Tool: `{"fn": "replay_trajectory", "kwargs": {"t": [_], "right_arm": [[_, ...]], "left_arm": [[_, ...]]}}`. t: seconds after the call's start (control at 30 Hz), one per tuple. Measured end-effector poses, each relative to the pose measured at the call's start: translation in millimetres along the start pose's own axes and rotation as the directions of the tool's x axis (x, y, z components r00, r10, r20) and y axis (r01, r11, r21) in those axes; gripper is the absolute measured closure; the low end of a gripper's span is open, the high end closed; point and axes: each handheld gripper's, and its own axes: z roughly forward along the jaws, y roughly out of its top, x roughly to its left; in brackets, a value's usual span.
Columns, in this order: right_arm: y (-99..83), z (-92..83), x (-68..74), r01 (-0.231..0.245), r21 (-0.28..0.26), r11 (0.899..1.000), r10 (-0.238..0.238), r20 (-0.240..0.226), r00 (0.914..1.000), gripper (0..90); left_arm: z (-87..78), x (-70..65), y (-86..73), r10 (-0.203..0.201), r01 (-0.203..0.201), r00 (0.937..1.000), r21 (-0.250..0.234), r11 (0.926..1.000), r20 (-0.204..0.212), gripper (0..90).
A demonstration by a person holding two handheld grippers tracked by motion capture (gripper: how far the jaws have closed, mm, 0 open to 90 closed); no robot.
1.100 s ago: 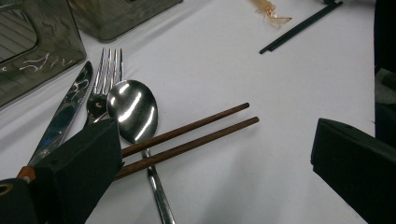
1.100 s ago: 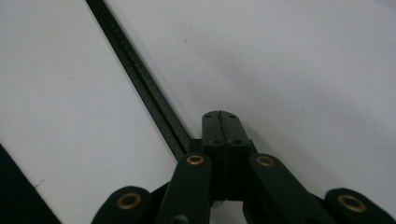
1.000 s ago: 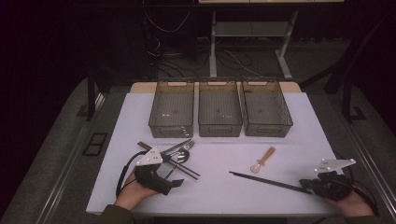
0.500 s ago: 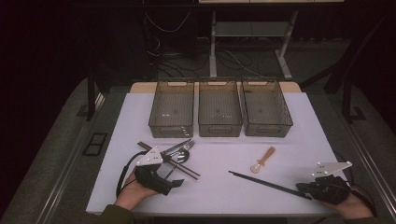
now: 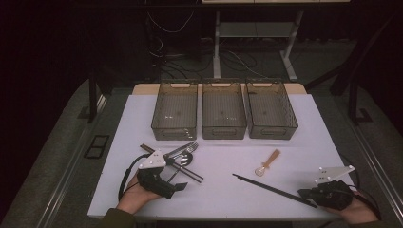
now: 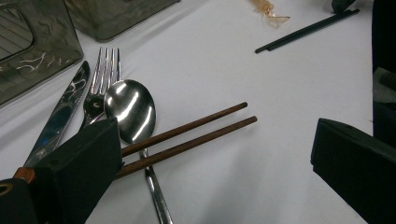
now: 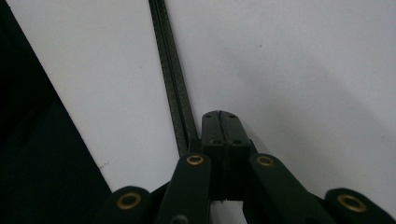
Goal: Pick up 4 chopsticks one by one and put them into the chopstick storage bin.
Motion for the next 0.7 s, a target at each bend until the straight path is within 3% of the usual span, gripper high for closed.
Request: {"fn": "replay_trajectory", "kwargs": {"t": [0.07,0.2,0.37,0.53,0.7], "right_arm": [[0.4,-1.4,-1.3,-0.007,-0.014,1.0,0.007,0.0,1.0,89.8],[6.2,-9.0,-2.1,-0.028,-0.09,0.996,0.026,-0.022,0.9994,82.8],[22.3,-8.4,3.1,-0.004,-0.161,0.987,-0.004,-0.05,0.9988,69.7],[39.5,2.7,6.2,0.026,-0.17,0.985,-0.039,-0.069,0.9969,65.2],[49.9,19.5,10.1,0.07,-0.153,0.986,-0.088,-0.115,0.9895,69.9]], "left_arm": [[0.1,0.0,0.0,0.0,0.0,1.0,0.001,1.0,0.0,1.3],[0.6,-0.2,0.2,0.0,0.0,1.0,0.002,1.0,0.001,1.3],[1.3,-0.6,0.4,0.005,-0.005,1.0,0.004,1.0,0.001,1.3],[2.0,-1.0,0.2,0.0,0.0,1.0,0.004,1.0,0.002,1.4],[1.6,-1.0,0.2,0.002,-0.002,1.0,0.005,1.0,-0.001,1.3]]}}
